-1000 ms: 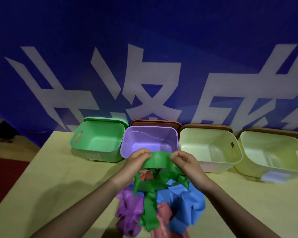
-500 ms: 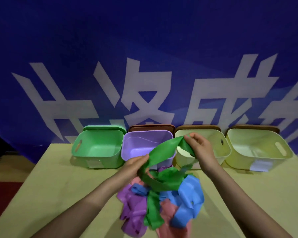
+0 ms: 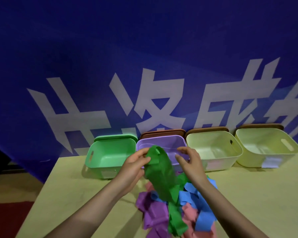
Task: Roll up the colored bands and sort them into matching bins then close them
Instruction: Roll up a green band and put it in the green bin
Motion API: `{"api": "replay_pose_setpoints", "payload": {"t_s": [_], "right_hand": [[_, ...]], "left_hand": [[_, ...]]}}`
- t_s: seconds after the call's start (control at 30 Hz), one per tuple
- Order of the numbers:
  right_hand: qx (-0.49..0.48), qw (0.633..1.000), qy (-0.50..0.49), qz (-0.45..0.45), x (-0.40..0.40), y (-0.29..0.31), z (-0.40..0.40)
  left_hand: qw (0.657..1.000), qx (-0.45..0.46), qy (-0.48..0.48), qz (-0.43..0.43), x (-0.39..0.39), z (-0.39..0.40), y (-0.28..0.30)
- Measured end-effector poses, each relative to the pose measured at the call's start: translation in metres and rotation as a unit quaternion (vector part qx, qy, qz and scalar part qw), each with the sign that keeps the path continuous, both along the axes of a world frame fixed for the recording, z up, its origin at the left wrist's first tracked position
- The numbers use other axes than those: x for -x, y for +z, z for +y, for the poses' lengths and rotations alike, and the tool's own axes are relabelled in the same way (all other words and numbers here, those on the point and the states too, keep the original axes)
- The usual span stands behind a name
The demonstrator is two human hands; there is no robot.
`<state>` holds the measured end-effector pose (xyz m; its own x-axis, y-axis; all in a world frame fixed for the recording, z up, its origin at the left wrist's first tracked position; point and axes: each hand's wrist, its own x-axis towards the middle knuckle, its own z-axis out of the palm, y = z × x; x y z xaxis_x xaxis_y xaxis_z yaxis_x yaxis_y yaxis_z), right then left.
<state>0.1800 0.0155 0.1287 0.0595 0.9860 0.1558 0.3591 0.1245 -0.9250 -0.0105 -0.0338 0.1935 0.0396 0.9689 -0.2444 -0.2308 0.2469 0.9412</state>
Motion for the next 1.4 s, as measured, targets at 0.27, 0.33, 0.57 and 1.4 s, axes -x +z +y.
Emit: {"api": "replay_pose_setpoints", "payload": {"t_s": [0.27,0.33,0.57,1.4], "right_hand": [[0.005,0.974,0.224,0.038,0.061,0.037,-0.028],[-0.018,0.978,0.207,0.037,0.073,0.037,-0.027],[-0.088,0.977,0.189,0.045,0.106,0.057,-0.025],[-0.006,0.972,0.124,0.201,0.136,0.072,-0.028]], "left_hand": [[0.998,-0.042,0.020,0.050,0.028,0.006,0.018],[0.997,-0.039,0.020,0.058,0.038,0.005,0.021],[0.991,-0.060,0.018,0.117,0.081,-0.002,0.033],[0.958,-0.186,0.015,0.218,0.088,0.000,0.033]]}}
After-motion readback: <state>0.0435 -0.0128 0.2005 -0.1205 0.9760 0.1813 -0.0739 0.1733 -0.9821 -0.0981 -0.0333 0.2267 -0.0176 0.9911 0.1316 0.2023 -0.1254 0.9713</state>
